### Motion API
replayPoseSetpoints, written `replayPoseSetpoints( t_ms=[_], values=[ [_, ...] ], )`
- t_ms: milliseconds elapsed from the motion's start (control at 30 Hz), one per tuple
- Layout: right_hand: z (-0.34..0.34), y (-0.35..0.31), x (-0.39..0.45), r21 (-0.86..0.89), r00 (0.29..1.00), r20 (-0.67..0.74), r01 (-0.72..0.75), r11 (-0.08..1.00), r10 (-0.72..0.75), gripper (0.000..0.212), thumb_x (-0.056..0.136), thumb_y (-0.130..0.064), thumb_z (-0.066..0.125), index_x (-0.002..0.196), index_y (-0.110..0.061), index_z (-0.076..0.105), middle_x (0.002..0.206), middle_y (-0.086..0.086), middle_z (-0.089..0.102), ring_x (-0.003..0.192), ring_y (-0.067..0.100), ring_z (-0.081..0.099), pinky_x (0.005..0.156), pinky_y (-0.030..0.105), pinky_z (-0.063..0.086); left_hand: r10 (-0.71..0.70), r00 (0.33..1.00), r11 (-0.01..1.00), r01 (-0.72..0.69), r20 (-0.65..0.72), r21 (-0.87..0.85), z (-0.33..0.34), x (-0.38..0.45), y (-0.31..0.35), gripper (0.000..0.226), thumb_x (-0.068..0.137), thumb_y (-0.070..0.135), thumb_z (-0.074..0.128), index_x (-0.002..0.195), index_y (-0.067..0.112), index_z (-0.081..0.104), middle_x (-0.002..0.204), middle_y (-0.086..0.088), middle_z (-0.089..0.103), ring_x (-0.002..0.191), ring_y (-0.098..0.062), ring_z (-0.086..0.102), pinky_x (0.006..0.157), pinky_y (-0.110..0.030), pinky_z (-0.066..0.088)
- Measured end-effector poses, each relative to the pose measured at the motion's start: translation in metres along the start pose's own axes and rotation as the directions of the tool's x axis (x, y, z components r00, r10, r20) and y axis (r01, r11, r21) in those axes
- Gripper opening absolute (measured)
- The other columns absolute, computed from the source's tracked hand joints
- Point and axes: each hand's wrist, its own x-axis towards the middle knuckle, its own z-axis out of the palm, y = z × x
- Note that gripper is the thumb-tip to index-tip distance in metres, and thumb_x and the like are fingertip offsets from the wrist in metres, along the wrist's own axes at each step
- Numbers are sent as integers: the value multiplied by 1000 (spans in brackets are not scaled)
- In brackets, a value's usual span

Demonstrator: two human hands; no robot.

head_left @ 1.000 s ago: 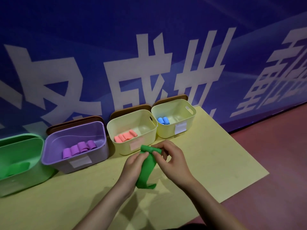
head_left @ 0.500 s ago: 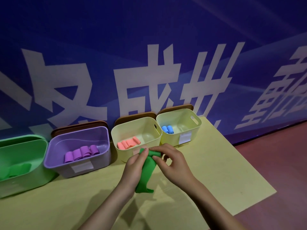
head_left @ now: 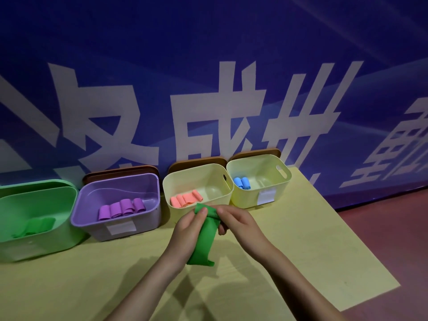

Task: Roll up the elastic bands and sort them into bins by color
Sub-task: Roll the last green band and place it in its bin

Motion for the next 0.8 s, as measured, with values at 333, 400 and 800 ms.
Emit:
replayPoseSetpoints(
  t_ms=[333, 400, 800],
  values=[
    [0, 9, -10, -284, 979, -94, 148, 947, -181, 29, 89, -18, 57, 111, -31, 71, 89, -16, 69, 74, 7, 57, 67, 21, 46, 42, 999, 987, -47, 31, 153, 3, -2, -7, 23, 99, 14, 45, 102, 27, 63, 100, 2, 70, 94, -14, 64, 81, -21, 48],
    [-1, 13, -16, -334, 964, -127, 181, 925, -234, 30, 89, -20, 55, 114, -29, 70, 87, -10, 67, 75, 13, 57, 68, 28, 48, 29, 998, 991, -35, 47, 133, 4, -3, -7, 21, 98, 14, 46, 103, 23, 65, 100, -1, 71, 96, -16, 65, 82, -24, 48],
    [-10, 22, -57, -314, 918, -326, 121, 942, -227, 31, 89, -22, 55, 116, -30, 69, 80, -2, 64, 73, 14, 54, 70, 26, 48, -125, 992, 981, 122, 12, 147, 37, -17, -12, 28, 95, 27, 54, 84, 5, 68, 74, -10, 59, 70, -19, 52, 66, -30, 38]
  ],
)
